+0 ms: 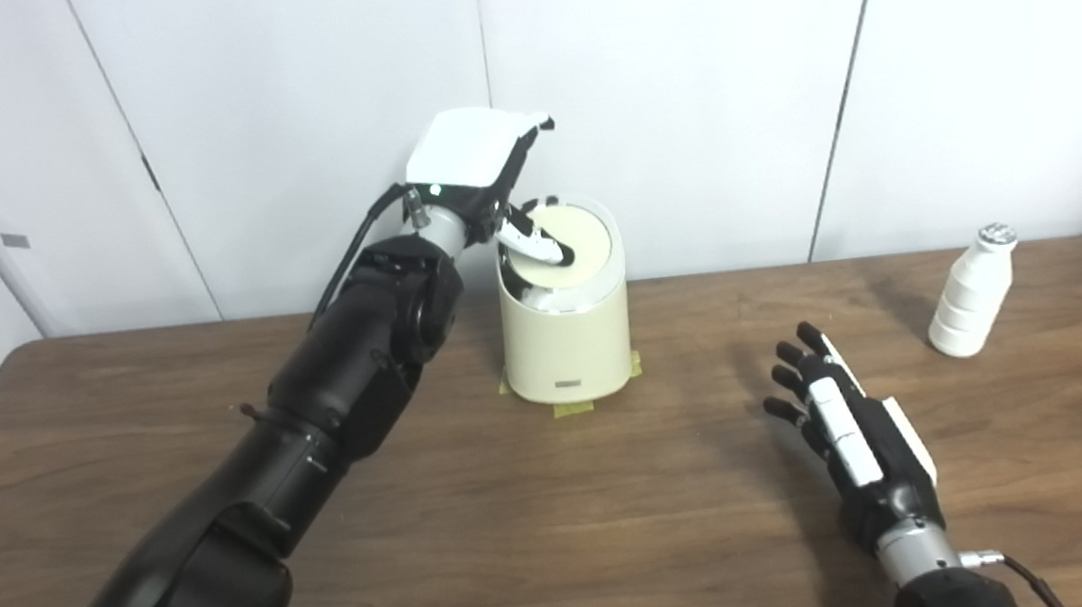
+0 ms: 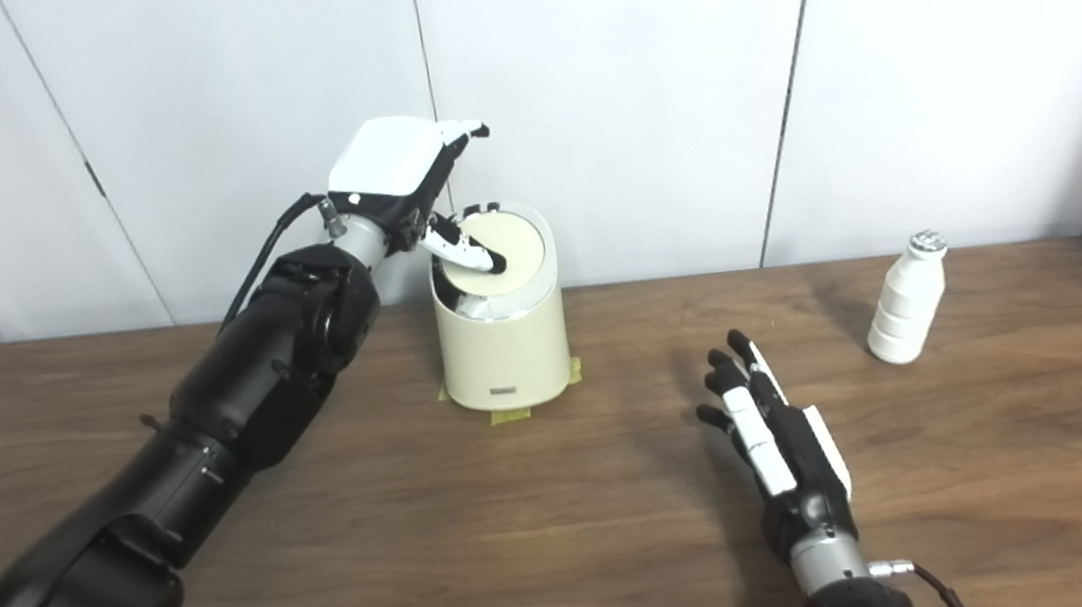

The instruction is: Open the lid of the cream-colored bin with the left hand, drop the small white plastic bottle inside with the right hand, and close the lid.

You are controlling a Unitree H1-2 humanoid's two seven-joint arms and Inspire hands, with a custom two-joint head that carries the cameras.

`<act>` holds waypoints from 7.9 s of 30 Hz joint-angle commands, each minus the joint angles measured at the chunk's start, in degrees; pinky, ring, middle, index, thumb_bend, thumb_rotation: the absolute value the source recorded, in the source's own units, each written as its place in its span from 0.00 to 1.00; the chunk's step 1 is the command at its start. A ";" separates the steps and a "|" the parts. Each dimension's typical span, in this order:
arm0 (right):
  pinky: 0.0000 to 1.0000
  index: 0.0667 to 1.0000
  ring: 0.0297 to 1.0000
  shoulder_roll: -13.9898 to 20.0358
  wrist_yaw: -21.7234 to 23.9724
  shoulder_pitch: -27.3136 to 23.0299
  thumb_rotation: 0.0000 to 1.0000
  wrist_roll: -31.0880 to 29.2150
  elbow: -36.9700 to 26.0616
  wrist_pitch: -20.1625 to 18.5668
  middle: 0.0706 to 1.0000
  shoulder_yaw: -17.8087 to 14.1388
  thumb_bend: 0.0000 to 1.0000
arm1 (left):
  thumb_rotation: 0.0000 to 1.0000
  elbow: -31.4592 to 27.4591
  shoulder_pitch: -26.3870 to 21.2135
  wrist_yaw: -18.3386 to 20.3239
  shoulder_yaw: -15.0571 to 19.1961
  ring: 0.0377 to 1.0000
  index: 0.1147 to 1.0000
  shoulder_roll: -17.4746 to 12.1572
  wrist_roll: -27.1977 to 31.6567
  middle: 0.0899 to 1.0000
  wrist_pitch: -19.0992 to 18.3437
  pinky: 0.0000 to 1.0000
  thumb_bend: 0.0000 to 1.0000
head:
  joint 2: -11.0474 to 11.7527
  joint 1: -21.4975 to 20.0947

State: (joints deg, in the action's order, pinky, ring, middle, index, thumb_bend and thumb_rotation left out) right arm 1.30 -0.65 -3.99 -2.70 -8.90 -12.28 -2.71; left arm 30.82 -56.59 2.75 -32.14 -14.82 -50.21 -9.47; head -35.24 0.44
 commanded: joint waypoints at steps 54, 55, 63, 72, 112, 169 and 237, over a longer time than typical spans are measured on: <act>0.83 0.98 0.94 3.82 -0.32 0.38 0.80 -1.60 -7.92 1.11 0.95 -4.36 0.67 | 0.27 -45.49 48.45 -3.57 37.12 0.76 0.82 11.02 37.92 0.76 -7.56 0.73 0.49 | 0.27 -19.58; 0.84 0.98 0.94 4.07 -0.52 0.41 0.80 -1.87 -8.28 0.73 0.96 -4.91 0.66 | 0.28 -45.31 48.57 -3.70 37.11 0.77 0.83 11.07 38.06 0.76 -7.61 0.75 0.49 | 0.29 -19.79; 0.86 0.99 0.95 7.04 -2.25 0.90 0.74 0.89 -15.01 -4.89 0.96 -7.66 0.56 | 0.24 -44.60 48.14 -4.16 37.63 0.78 0.82 11.25 40.09 0.77 -7.60 0.83 0.48 | 0.49 -24.27; 0.85 0.95 0.92 12.57 -5.41 -1.03 0.45 13.00 -15.05 -9.22 0.95 -8.71 0.73 | 0.21 -45.71 48.38 -3.87 37.06 0.77 0.81 11.03 40.81 0.77 -8.26 0.82 0.43 | 0.69 -26.84; 0.77 0.95 0.89 26.07 -5.74 -22.91 0.22 20.63 18.01 -10.41 0.94 -8.31 0.84 | 0.03 -51.40 48.47 -2.99 34.10 0.81 0.83 10.57 40.09 0.77 -15.66 0.83 0.41 | -0.71 -25.72; 0.44 0.48 0.43 23.32 -19.12 -24.85 0.00 20.62 32.41 1.16 0.43 -6.00 0.53 | 0.06 -51.39 48.20 -2.38 34.21 0.80 0.82 9.61 41.47 0.79 -15.84 0.79 0.43 | -3.21 -25.74; 0.38 0.46 0.43 5.43 -5.63 -31.78 0.00 28.43 -0.96 1.16 0.44 9.99 0.52 | 0.29 -48.39 50.19 -5.89 28.82 0.77 0.80 14.27 36.29 0.77 -12.25 0.72 0.52 | -1.02 -5.56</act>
State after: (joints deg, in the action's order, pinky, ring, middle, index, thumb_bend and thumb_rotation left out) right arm 7.32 -6.15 -31.70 25.55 -9.31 -13.30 7.16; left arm -16.80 -4.99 -2.33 -3.04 -1.05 -13.41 -23.65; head -36.21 -5.10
